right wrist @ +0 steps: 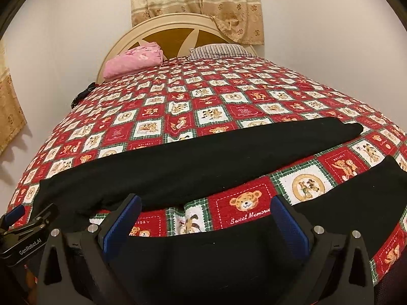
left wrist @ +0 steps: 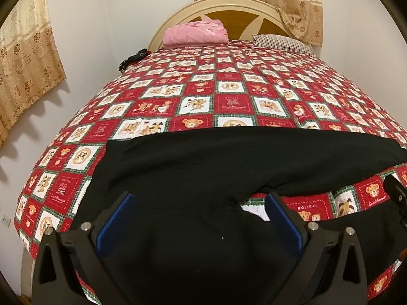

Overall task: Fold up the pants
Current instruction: 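Position both open grippers over the black pants' edge, then grasp the black pants with both grippers and lift them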

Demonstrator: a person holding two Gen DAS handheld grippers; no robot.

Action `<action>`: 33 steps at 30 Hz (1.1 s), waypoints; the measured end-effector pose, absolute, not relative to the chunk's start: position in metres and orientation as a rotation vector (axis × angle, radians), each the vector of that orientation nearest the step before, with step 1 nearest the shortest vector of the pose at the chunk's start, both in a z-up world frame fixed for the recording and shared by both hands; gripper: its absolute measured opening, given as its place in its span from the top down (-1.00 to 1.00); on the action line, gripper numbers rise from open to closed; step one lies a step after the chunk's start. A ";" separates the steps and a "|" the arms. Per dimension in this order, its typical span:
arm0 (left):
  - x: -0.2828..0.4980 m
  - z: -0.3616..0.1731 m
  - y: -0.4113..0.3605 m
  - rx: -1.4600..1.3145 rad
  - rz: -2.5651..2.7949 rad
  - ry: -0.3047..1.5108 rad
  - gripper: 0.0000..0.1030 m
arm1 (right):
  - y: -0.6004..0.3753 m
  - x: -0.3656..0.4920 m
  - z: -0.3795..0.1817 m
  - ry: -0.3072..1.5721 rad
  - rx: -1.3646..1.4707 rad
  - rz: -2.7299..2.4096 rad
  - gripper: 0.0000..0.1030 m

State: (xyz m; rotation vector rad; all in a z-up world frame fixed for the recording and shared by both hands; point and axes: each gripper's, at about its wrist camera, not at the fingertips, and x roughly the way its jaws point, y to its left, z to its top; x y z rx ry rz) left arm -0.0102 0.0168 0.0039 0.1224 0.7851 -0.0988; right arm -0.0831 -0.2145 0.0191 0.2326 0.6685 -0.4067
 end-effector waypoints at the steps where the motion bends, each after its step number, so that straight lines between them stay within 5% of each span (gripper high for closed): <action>1: -0.010 0.004 0.017 0.122 -0.099 0.784 -1.00 | -0.214 -0.083 0.019 0.669 0.232 -0.408 -0.98; 33: 0.028 0.001 0.058 0.160 -0.025 0.806 -1.00 | -0.220 -0.056 0.026 0.678 0.151 -0.350 -0.98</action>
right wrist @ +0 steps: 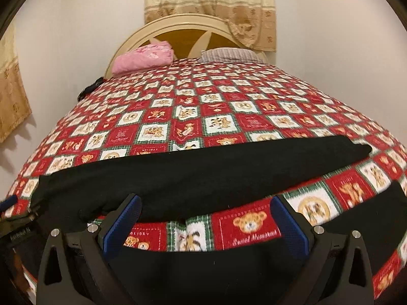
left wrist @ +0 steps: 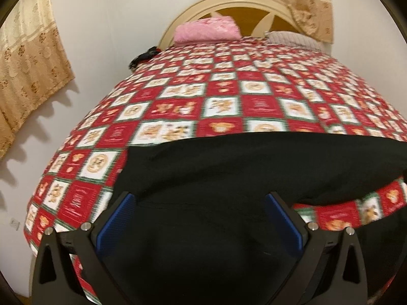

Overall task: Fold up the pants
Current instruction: 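Grasp the black pants with both grippers and lift them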

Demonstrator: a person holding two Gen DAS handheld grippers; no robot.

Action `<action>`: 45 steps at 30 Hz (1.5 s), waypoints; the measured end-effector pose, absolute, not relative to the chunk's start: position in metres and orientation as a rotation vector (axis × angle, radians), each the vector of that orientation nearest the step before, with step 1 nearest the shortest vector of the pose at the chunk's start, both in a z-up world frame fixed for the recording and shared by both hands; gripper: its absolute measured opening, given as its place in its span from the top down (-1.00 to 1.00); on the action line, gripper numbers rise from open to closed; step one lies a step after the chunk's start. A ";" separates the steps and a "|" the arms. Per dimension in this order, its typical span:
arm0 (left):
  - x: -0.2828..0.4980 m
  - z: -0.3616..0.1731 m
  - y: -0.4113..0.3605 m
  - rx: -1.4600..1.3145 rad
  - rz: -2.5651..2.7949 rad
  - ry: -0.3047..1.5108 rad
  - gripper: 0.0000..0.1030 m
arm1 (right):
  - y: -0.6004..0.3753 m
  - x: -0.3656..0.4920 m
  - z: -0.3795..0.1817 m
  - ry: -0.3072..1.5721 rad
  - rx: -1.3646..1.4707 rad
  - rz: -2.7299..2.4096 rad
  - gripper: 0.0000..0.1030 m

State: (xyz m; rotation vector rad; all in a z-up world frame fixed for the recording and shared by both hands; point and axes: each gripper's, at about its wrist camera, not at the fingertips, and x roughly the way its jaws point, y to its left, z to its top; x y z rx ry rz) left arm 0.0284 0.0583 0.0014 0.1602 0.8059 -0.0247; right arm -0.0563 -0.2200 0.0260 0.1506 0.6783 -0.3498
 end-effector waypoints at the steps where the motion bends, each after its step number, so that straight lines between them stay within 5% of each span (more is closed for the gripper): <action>1: 0.035 0.000 0.064 0.165 -0.010 0.812 -1.00 | -0.221 -0.051 0.025 0.688 0.137 -0.342 -0.98; 15: 0.104 -0.013 0.126 0.088 -0.027 0.948 -1.00 | -0.208 0.020 -0.008 0.795 0.051 -0.121 -0.97; 24: 0.140 -0.016 0.162 0.062 0.051 0.988 -1.00 | -0.201 0.118 -0.037 0.945 -0.052 0.167 -0.49; 33: 0.148 -0.029 0.140 0.035 -0.040 1.027 -1.00 | -0.180 0.163 -0.065 0.970 -0.245 0.264 -0.48; 35: 0.149 -0.031 0.133 0.031 -0.058 1.035 -1.00 | -0.180 0.164 -0.065 0.974 -0.255 0.290 -0.31; 36: 0.149 -0.031 0.130 0.029 -0.063 1.038 -1.00 | -0.182 0.164 -0.064 0.990 -0.222 0.336 0.03; 38: 0.148 -0.031 0.126 0.025 -0.075 1.039 -1.00 | -0.181 0.163 -0.063 0.996 -0.198 0.361 0.29; 40: 0.144 -0.030 0.123 0.024 -0.083 1.038 -1.00 | -0.176 0.158 -0.061 0.998 -0.206 0.394 0.80; 45: 0.130 -0.027 0.120 -0.014 -0.126 1.051 -1.00 | -0.172 0.146 -0.053 0.949 -0.198 0.363 0.89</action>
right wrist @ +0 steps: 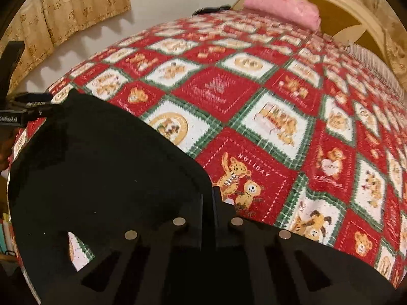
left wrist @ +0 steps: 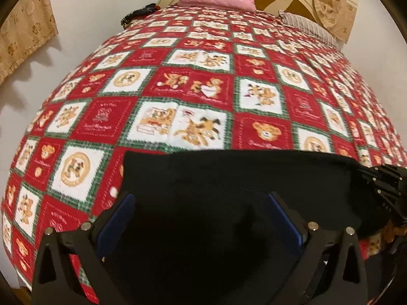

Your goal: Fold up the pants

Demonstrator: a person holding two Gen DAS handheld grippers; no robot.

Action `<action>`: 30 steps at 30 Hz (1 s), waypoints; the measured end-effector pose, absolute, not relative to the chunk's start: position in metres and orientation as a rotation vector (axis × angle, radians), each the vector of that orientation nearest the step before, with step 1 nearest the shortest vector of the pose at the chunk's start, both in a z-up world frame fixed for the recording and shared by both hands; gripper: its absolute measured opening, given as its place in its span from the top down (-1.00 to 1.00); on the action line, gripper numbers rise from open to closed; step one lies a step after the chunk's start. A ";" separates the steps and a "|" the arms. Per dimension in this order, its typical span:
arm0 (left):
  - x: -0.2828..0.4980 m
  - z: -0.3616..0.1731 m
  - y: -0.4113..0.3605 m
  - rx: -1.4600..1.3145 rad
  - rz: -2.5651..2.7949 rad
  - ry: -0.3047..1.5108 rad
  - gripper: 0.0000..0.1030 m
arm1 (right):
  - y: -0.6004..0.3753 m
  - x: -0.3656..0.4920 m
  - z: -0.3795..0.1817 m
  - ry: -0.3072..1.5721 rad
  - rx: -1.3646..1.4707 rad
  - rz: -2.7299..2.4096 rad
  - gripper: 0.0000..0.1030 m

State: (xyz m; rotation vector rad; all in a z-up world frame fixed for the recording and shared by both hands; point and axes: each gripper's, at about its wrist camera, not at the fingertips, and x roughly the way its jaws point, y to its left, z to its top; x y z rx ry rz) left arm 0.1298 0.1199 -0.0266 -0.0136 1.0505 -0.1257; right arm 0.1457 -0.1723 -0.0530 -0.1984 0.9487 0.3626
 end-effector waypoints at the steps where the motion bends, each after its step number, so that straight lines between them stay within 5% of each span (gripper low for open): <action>1: 0.127 -0.025 0.119 -0.025 -0.139 1.053 -1.00 | -0.171 0.138 -0.047 0.917 -0.193 0.365 0.89; 9: 0.130 -0.023 0.121 -0.147 -0.193 1.057 -1.00 | -0.155 0.055 -0.007 0.711 -0.230 0.418 0.89; 16: 0.149 -0.038 0.132 -0.377 -0.206 1.116 -1.00 | -0.141 0.018 -0.032 0.739 -0.295 0.453 0.89; 30: 0.184 -0.065 0.105 -0.365 -0.125 1.296 -1.00 | -0.137 0.011 -0.046 0.730 -0.321 0.452 0.89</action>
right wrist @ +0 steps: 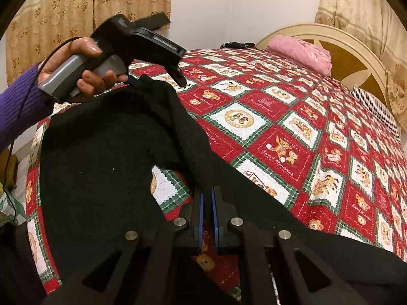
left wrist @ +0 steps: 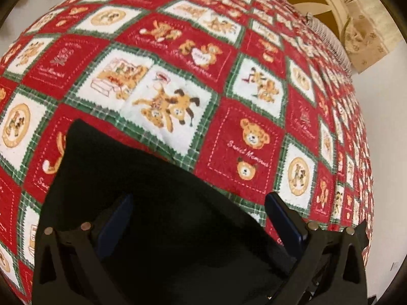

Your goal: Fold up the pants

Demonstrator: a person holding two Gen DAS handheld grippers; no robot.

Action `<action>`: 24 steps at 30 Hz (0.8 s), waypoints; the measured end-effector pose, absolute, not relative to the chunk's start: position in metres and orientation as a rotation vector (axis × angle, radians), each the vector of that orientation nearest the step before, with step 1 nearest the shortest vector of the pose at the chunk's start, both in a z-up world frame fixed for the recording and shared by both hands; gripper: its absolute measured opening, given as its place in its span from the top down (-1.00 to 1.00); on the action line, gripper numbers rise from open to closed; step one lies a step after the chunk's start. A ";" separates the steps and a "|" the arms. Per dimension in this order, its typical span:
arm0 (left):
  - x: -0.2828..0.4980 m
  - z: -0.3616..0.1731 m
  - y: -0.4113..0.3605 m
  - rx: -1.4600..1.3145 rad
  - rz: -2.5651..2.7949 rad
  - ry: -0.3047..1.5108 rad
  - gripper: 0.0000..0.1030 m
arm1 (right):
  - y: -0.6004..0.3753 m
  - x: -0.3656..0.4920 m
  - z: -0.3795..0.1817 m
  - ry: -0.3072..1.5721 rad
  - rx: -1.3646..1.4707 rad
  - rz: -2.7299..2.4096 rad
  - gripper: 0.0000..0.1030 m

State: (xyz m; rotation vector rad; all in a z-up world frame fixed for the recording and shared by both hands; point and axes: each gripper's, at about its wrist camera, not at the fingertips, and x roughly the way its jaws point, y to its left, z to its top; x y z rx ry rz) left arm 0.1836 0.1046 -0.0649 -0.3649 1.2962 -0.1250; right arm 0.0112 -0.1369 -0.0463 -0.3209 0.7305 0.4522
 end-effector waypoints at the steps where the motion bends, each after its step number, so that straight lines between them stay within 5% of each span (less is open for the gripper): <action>1: 0.184 -0.065 0.105 -0.366 -0.119 1.295 -0.99 | -0.135 0.007 -0.045 0.722 -0.329 0.451 0.89; 3: 0.185 -0.064 0.109 -0.386 -0.100 1.278 -0.85 | -0.135 0.002 -0.042 0.705 -0.343 0.450 0.89; 5: 0.184 -0.062 0.116 -0.406 -0.067 1.244 -0.47 | -0.136 0.000 -0.037 0.693 -0.339 0.447 0.89; 7: 0.181 -0.061 0.127 -0.442 -0.063 1.225 0.25 | -0.138 -0.002 -0.034 0.683 -0.333 0.442 0.89; 9: 0.179 -0.062 0.136 -0.513 -0.117 1.212 0.74 | -0.140 -0.002 -0.030 0.675 -0.316 0.434 0.89; 24: 0.097 0.029 0.167 -0.532 -0.256 0.820 0.76 | -0.141 -0.042 0.022 0.528 -0.292 0.368 0.89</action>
